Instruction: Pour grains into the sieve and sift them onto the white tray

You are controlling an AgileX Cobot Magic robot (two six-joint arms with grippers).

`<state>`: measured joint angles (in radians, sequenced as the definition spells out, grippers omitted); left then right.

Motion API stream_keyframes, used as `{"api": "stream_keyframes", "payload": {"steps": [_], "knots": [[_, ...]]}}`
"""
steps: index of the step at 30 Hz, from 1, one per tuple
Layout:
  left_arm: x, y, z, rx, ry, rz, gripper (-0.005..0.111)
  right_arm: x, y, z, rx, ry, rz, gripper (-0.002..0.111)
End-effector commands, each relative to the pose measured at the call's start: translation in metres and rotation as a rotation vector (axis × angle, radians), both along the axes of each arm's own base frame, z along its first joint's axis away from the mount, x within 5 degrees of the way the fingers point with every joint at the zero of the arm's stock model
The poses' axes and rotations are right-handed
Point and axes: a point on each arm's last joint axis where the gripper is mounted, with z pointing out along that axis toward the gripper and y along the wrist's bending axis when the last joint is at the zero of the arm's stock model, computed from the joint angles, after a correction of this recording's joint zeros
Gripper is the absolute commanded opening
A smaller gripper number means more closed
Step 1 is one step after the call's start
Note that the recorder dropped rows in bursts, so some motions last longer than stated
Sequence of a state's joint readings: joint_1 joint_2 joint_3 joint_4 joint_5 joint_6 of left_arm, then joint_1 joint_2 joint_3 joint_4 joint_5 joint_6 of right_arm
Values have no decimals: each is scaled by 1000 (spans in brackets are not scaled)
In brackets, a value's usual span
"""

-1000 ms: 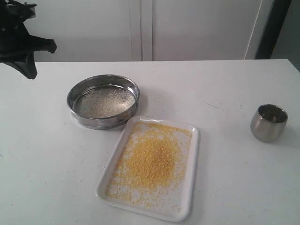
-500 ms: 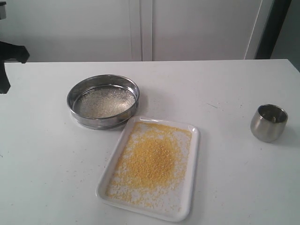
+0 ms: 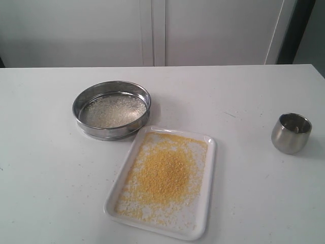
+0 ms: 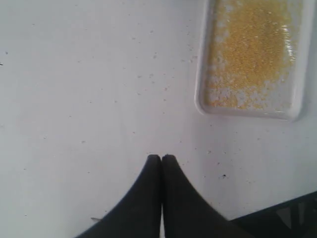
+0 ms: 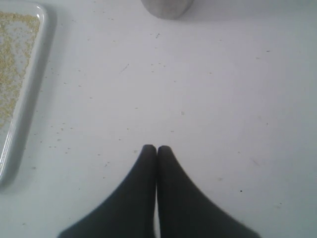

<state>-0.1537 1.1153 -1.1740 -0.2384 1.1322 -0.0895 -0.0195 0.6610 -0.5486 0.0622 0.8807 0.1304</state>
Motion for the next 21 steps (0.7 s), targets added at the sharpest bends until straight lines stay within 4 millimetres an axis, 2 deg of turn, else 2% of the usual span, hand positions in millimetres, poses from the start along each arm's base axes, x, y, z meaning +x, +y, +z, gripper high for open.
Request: {"api": "stream_keyframes", "payload": {"steps": [1, 7, 12, 17, 21], "knots": [[-42, 3, 8, -32, -18, -44, 0, 0, 0, 2, -5, -17, -2, 0], [-89, 10, 18, -50, -152, -48, 0, 0, 0, 2, -5, -17, -2, 0], [-118, 15, 25, -55, -248, -52, 0, 0, 0, 2, -5, -17, -2, 0], [-131, 17, 29, -61, -298, -52, 0, 0, 0, 2, -5, -17, -2, 0], [-131, 19, 28, -39, -303, -44, 0, 0, 0, 2, -5, -17, -2, 0]]}}
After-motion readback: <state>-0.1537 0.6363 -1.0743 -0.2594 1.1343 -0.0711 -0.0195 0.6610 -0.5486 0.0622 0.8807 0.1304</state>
